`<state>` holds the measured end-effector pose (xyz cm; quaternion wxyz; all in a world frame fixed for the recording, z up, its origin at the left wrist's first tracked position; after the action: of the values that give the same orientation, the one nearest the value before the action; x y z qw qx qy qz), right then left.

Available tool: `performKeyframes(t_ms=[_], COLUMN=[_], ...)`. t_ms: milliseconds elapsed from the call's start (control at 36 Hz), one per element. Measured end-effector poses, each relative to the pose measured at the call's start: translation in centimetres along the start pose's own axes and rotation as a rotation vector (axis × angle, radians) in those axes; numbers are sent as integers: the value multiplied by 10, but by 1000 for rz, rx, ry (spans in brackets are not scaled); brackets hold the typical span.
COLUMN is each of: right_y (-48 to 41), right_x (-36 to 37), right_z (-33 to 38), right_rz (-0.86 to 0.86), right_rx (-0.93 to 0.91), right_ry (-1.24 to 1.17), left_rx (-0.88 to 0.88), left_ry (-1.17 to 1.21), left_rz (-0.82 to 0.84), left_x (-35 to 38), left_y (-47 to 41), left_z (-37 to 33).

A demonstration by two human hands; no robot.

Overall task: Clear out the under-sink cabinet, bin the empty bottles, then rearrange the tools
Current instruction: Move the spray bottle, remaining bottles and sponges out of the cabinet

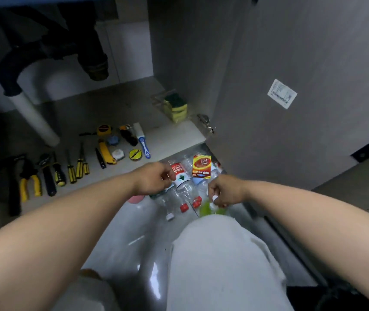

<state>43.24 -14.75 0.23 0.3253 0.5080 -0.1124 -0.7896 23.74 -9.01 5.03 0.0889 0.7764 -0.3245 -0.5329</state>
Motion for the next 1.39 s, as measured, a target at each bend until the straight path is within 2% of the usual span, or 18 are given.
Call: performKeyframes(t_ms=[222, 306, 417, 583, 667, 722, 861, 1028, 1222, 1389], right_y=[-8, -8, -6, 6, 9, 9, 12, 14, 13, 9], right_x=[52, 59, 54, -2, -1, 7, 10, 3, -2, -5], right_z=[-28, -35, -45, -68, -86, -92, -95, -99, -105, -100], right_rz=[-62, -61, -67, -353, -236, -199, -301, -298, -294, -318], right_rx=[-18, -20, 10, 134, 242, 242, 229, 257, 315, 311], right_ry=[1, -21, -71, 86, 126, 77, 21, 58, 113, 135], left_rx=[58, 44, 54, 14, 16, 28, 1, 30, 37, 46], left_ry=[-44, 5, 11, 17, 42, 46, 95, 128, 209, 219], left_rz=[145, 228, 258, 274, 310, 342, 395, 337, 388, 353], left_x=[48, 73, 105, 143, 156, 164, 184, 189, 193, 190], left_y=[-29, -40, -51, -69, -75, -78, -83, -85, -86, -92], left_z=[-20, -25, -34, -41, -49, -57, -68, -76, -83, -91])
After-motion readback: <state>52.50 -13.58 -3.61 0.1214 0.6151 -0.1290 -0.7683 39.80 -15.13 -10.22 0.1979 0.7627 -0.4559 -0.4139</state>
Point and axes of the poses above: each hand's wrist, its own y-axis away from the middle knuckle, its own x-axis out of the palm, z = x × y, the point moved 7 cm from there along -y, towards the middle knuckle, and after that the axes turned 13 degrees about -x, right-handed, at the moved point
